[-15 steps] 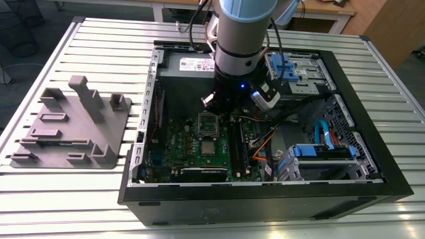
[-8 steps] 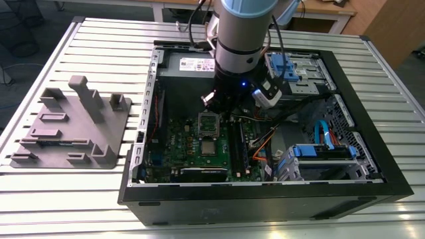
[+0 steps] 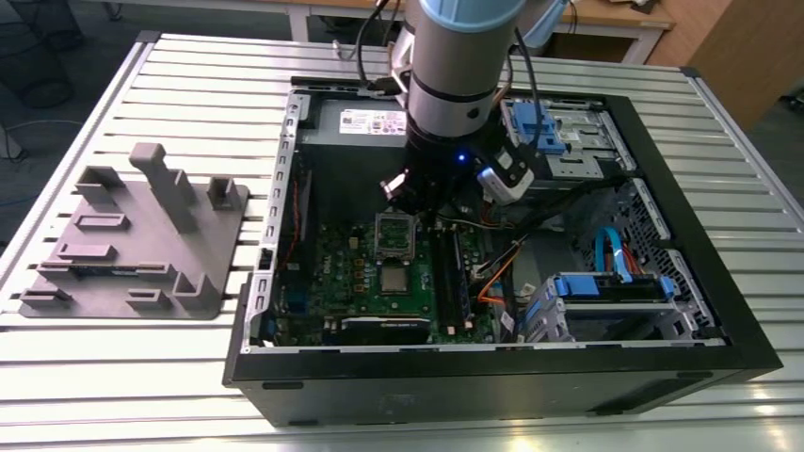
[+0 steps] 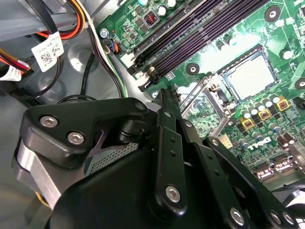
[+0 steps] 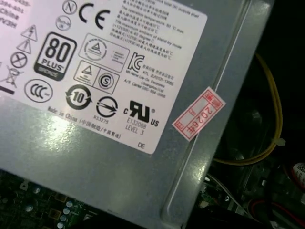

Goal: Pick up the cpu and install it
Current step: 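Close the cpu cover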

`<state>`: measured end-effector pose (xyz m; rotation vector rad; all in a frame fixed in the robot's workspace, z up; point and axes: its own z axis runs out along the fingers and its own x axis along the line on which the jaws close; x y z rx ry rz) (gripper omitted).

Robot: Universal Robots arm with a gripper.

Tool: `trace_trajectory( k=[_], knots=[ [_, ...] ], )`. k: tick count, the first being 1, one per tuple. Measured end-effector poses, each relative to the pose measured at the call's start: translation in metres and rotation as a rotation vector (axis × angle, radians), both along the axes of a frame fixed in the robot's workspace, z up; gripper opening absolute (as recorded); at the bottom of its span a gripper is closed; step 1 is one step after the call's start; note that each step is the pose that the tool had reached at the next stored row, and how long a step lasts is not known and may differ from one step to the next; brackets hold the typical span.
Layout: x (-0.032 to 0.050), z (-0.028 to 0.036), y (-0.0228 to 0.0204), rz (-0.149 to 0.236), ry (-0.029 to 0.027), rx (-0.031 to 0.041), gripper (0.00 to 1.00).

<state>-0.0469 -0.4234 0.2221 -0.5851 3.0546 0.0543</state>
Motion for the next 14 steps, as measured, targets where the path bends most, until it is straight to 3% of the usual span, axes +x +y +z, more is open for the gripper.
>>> trace_trajectory(
  k=[4,7,11,14],
  knots=[
    [0.0,0.0036,0.0,0.003,-0.0001,0.0004,0.11],
    [0.0,0.0038,0.0,0.01,-0.0003,0.0006,0.11],
    [0.0,0.0039,0.0,0.047,-0.0002,0.0003,0.11],
    [0.0,0.004,0.0,0.049,-0.0001,0.0003,0.11]
  ],
)
